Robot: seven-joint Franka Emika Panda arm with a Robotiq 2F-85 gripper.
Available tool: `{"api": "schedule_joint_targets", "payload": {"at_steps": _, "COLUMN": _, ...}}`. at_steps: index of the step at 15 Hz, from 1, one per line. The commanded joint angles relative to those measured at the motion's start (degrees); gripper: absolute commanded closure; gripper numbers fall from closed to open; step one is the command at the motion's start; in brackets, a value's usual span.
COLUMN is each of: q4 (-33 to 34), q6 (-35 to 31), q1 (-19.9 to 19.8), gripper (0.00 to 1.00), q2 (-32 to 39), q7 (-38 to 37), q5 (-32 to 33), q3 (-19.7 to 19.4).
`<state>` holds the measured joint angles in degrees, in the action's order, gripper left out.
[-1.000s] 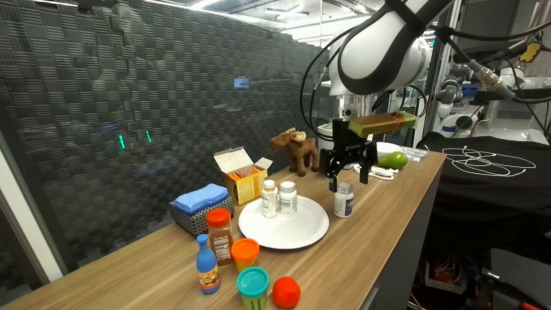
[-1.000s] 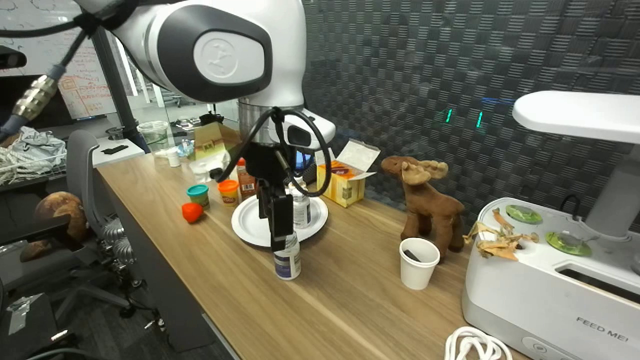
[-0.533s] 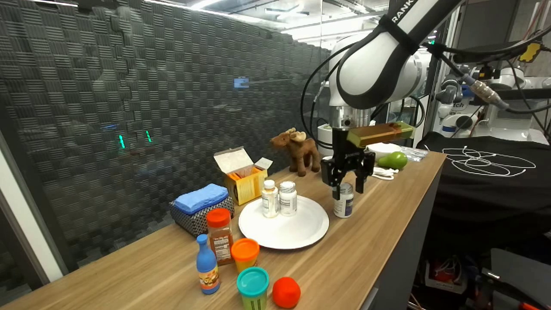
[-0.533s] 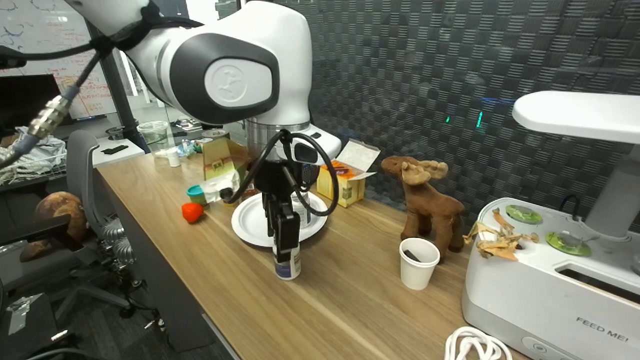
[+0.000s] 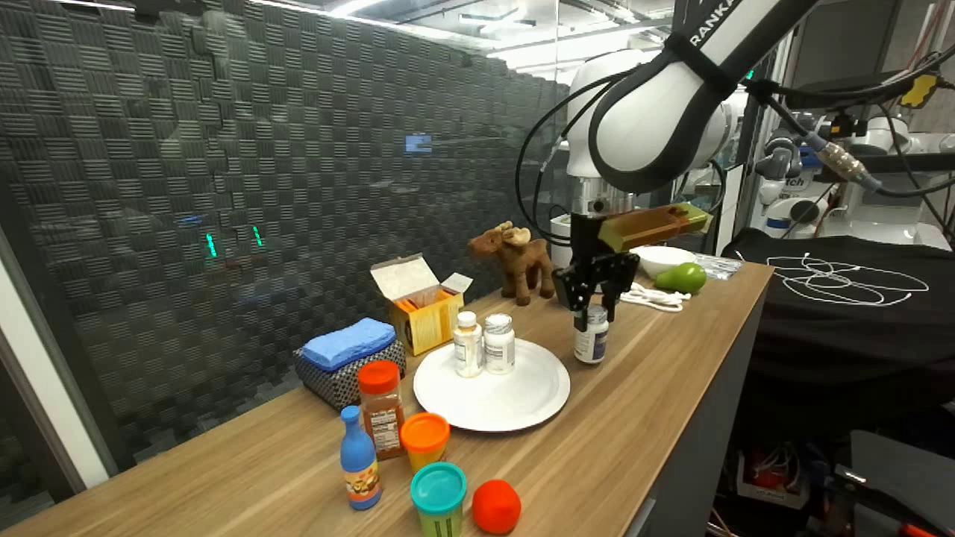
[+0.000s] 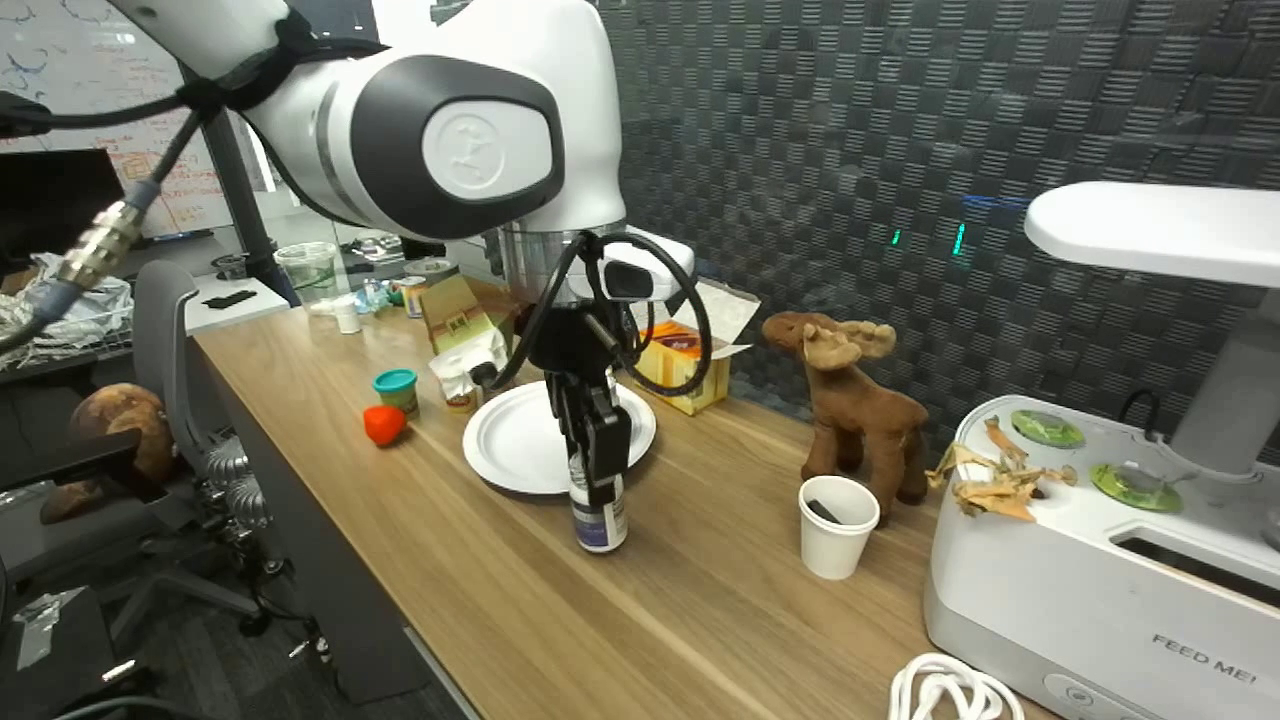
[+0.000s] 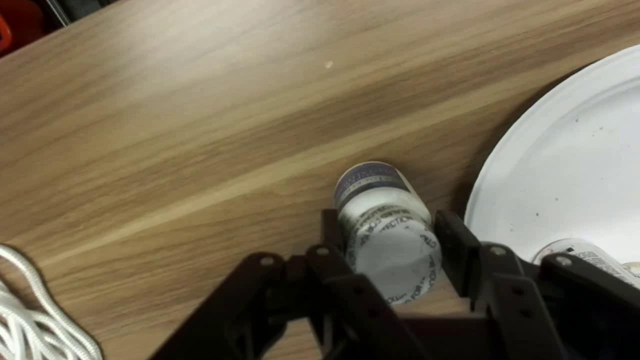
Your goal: Pick up all the objects surrounding the white plate and arrange them on the plate
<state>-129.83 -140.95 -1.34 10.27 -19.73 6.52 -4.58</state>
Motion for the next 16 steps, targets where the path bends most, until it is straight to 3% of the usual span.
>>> {"api": "schedule_joint_targets", "payload": {"at_steps": 1, "q4": 0.28, "q6": 1.50, "q1": 2.22, "gripper": 0.75, "q2": -4.37, "q7": -3.40, "q5": 5.27, "q3": -0.29}}
{"api": "schedule_joint_targets", "payload": {"at_steps": 4, "q4": 1.37, "q6": 3.31, "q1": 3.37, "gripper": 0.75, "q2": -6.66, "q7": -3.10, "q5": 7.01, "q3": 1.43}}
{"api": "schedule_joint_targets", "payload": {"at_steps": 7, "q4": 2.35, "q6": 3.98, "q1": 4.23, "gripper": 0.75, "q2": -7.24, "q7": -1.43, "q5": 4.74, "q3": 3.74}}
{"api": "schedule_joint_targets", "payload": {"at_steps": 16, "q4": 3.85, "q6": 3.20, "q1": 4.88, "gripper": 0.75, "q2": -2.19, "q7": 1.20, "q5": 0.13, "q3": 6.34}}
